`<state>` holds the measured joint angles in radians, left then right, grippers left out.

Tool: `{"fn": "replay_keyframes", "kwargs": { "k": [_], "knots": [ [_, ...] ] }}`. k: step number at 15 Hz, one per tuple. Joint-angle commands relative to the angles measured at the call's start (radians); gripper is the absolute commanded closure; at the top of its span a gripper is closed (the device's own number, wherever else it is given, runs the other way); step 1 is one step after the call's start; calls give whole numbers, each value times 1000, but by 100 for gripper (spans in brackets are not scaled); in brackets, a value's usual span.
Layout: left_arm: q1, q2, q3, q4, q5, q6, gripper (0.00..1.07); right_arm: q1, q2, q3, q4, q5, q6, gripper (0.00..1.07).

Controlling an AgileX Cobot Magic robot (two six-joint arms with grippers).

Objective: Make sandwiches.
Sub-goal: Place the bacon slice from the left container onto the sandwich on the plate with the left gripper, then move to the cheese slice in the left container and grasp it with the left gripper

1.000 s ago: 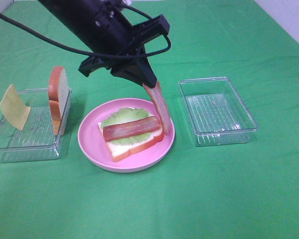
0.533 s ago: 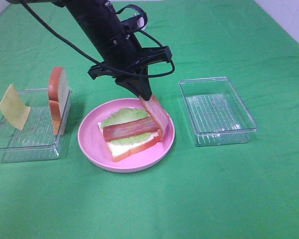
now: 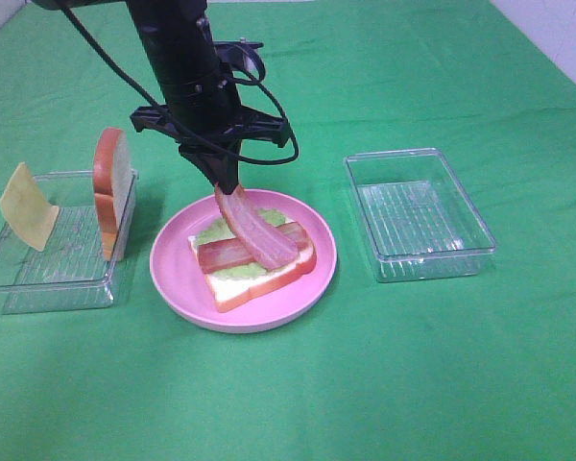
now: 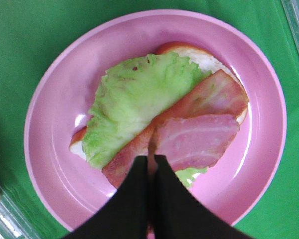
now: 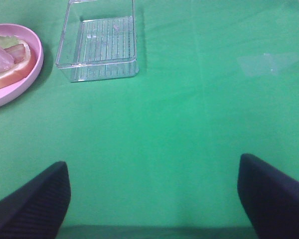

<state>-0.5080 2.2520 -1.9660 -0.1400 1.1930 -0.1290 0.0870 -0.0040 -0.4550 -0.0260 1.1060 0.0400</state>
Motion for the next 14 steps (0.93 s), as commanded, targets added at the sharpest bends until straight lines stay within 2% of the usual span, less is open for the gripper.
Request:
{"fn": "replay_keyframes", "kwargs": {
  "k": [1,2,3,4,6,7,11,14],
  "knots": [
    [-3,-1,-6,2,-6,-3,107,-4,-32,-1,3,-2,6,20],
    [-3,-1,-6,2,-3,-3,104,-4,-32,-1,3,-2,6,20],
    [-3,-1,-6,3,-2,-3,94,-4,-32,-1,3,-2,6,20],
    [-3,-1,-6,6,1,-4,73,-4,-32,-1,3,-2,6,20],
    [-3,-3,-11,14,4,-3,17,-4,-32,-1,3,-2,6,20],
    [-3,-4,-31,14,23,0,5,-4,-32,-1,3,-2,6,20],
    [-3,-61,-246,18,128,-11,6,-4,-32,-1,3,-2,6,20],
    [37,-169,-229,132,128,-40,6,-4,-32,-1,3,-2,6,20]
  ]
}}
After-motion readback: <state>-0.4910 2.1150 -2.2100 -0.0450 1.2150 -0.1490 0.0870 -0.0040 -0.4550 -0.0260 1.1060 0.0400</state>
